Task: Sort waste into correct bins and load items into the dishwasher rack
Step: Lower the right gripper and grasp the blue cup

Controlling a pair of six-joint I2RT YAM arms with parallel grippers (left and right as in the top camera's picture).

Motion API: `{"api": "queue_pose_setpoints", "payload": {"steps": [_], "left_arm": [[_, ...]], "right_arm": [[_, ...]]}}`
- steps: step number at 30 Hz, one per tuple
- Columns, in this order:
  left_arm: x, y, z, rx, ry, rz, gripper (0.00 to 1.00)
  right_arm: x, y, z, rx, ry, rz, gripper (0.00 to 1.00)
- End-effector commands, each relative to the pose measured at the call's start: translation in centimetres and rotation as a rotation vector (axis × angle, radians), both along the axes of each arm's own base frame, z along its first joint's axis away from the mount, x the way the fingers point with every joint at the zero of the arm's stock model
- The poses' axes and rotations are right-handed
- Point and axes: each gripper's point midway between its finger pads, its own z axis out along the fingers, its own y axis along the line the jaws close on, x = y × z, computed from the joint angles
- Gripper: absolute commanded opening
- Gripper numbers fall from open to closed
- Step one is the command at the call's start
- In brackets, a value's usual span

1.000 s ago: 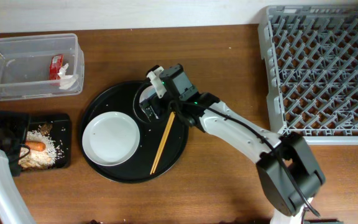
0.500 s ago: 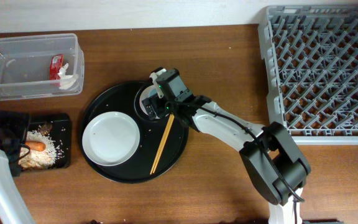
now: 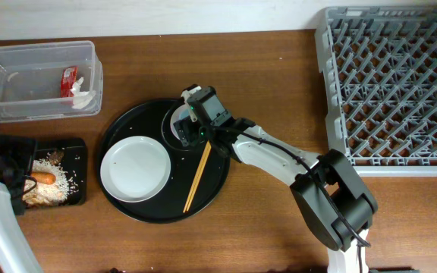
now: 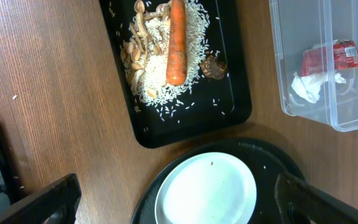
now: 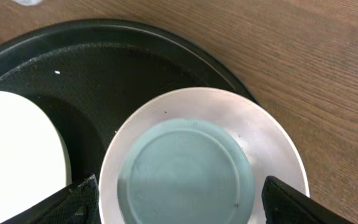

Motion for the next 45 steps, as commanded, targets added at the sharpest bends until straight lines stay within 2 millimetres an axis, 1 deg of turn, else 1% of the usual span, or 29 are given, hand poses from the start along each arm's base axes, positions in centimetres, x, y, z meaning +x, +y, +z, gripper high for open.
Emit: {"api": "queue_pose_setpoints", "payload": {"steps": [1, 4, 7, 9, 10, 11, 14, 16, 19, 20, 21, 22, 23, 24, 26, 29, 33, 36, 38, 40, 42, 45], "left_arm": [[-0.1, 0.1, 0.3, 0.006, -0.008, 0.015, 0.99], [-0.1, 0.1, 0.3, 0.007, -0.008, 0.015, 0.99], [-0.1, 0.1, 0.3, 0.007, -0.008, 0.015, 0.99], [-0.2, 0.1, 0.2, 0.006, -0.008, 0.015, 0.99], [-0.2, 0.1, 0.2, 0.006, -0.008, 0.015, 0.99], [-0.1, 0.1, 0.3, 0.007, -0.008, 0.015, 1.0], [-0.1, 0.1, 0.3, 0.007, -0.008, 0.015, 0.99], [-0.1, 0.1, 0.3, 0.007, -0.008, 0.015, 0.99], [-0.1, 0.1, 0.3, 0.007, -0.008, 0.015, 0.99], [-0.1, 0.1, 0.3, 0.007, -0.008, 0.015, 0.99], [-0.1, 0.1, 0.3, 0.006, -0.008, 0.015, 0.99], [-0.1, 0.1, 0.3, 0.007, -0.008, 0.015, 0.99], [-0.2, 0.1, 0.2, 0.006, -0.008, 0.015, 0.99], [-0.1, 0.1, 0.3, 0.007, -0.008, 0.015, 0.99], [-0.1, 0.1, 0.3, 0.007, -0.008, 0.015, 0.99], [-0.1, 0.1, 0.3, 0.007, -0.008, 0.015, 0.99], [-0.2, 0.1, 0.2, 0.006, -0.008, 0.015, 0.99], [-0.1, 0.1, 0.3, 0.007, -0.008, 0.015, 0.99], [-0.1, 0.1, 0.3, 0.007, -0.008, 0.015, 0.99], [-0.2, 0.1, 0.2, 0.006, -0.008, 0.015, 0.99], [-0.1, 0.1, 0.3, 0.007, -0.008, 0.015, 0.99], [-0.1, 0.1, 0.3, 0.007, -0.008, 0.015, 0.99]], "right_arm": [[0.3, 0.5, 0.2, 0.002, -0.009, -0.01, 0.84], [0.3, 0.4, 0.1, -0.002, -0.005, -0.011, 0.84], [0.3, 0.4, 0.1, -0.002, -0.004, -0.011, 0.81], [0.2, 0.4, 0.1, 0.004, 0.002, -0.016, 0.71], [0.2, 0.4, 0.1, 0.019, 0.014, -0.032, 0.64], [0.2, 0.4, 0.1, 0.025, 0.018, -0.04, 0.61], [0.3, 0.6, 0.5, 0.031, 0.014, -0.037, 0.59], [0.4, 0.6, 1.2, 0.034, 0.011, -0.039, 0.59], [0.8, 0.5, 3.7, 0.055, -0.015, -0.044, 0.59], [0.9, 0.4, 4.6, 0.064, -0.027, -0.046, 0.6], [1.1, 0.3, 5.6, 0.077, -0.041, -0.048, 0.64], [1.2, 0.2, 6.8, 0.089, -0.058, -0.052, 0.76], [1.3, 0.1, 7.4, 0.096, -0.067, -0.053, 0.85], [1.4, -0.1, 8.0, 0.105, -0.077, -0.056, 0.87], [1.5, -0.2, 8.3, 0.105, -0.084, -0.062, 0.88], [1.6, -0.2, 7.6, 0.095, -0.076, -0.065, 0.88], [1.7, -0.1, 5.0, 0.065, -0.041, -0.065, 0.88], [1.7, 0.0, 2.5, 0.037, -0.006, -0.065, 0.89], [1.5, 0.4, 1.2, 0.035, 0.017, -0.05, 0.9], [1.1, 1.0, 0.4, 0.043, 0.037, -0.027, 0.9], [0.8, 1.4, -0.1, 0.041, 0.043, -0.018, 0.9], [0.8, 1.7, -0.1, 0.043, 0.036, -0.015, 0.9]]}}
